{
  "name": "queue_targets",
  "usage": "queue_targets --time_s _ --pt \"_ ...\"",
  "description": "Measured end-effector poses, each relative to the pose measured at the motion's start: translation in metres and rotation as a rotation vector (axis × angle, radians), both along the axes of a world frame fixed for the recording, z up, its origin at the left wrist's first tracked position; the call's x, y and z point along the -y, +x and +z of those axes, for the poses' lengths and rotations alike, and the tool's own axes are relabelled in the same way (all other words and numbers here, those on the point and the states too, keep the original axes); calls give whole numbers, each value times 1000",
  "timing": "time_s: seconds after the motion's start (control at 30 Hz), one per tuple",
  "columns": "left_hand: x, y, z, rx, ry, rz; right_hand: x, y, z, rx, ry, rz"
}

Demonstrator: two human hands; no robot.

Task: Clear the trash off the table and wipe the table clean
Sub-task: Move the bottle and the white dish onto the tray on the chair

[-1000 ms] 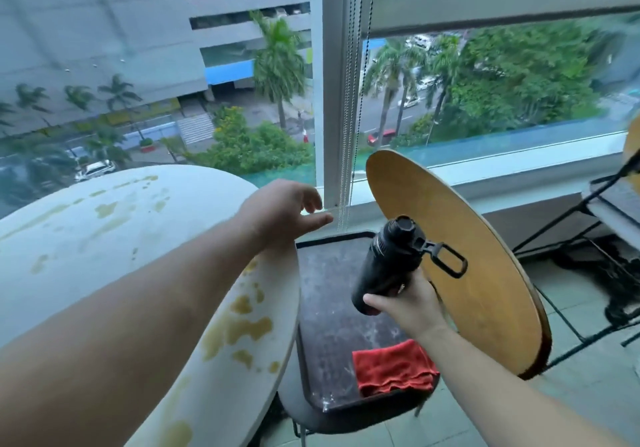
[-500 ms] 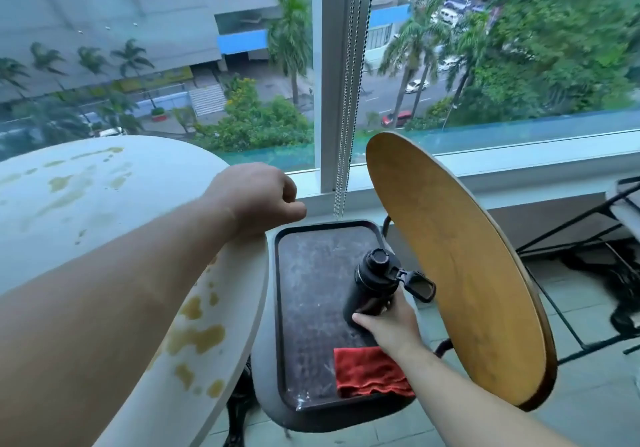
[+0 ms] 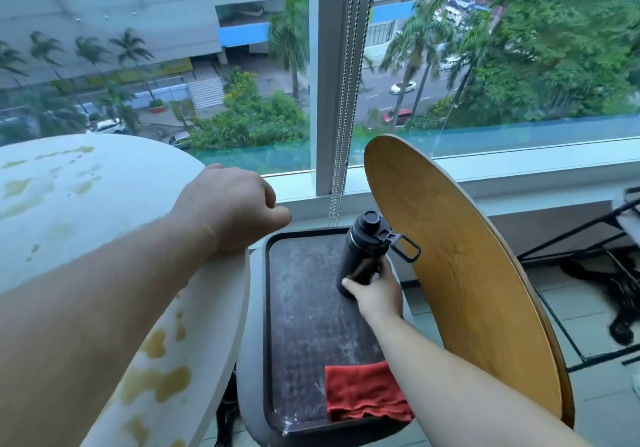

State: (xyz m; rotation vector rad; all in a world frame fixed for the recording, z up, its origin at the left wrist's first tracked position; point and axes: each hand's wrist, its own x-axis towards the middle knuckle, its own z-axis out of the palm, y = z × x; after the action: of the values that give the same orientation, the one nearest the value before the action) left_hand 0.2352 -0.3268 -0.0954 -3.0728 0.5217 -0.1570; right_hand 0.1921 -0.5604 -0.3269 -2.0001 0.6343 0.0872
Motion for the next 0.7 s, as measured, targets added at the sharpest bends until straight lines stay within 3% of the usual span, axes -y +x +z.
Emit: queue_targets --time_s 0.37,0.7 --pt "-5 4 -5 2 -98 18 15 80 -2 16 -28 11" --pt "-4 2 -4 12 -108 -5 24 104 -11 3 -83 44"
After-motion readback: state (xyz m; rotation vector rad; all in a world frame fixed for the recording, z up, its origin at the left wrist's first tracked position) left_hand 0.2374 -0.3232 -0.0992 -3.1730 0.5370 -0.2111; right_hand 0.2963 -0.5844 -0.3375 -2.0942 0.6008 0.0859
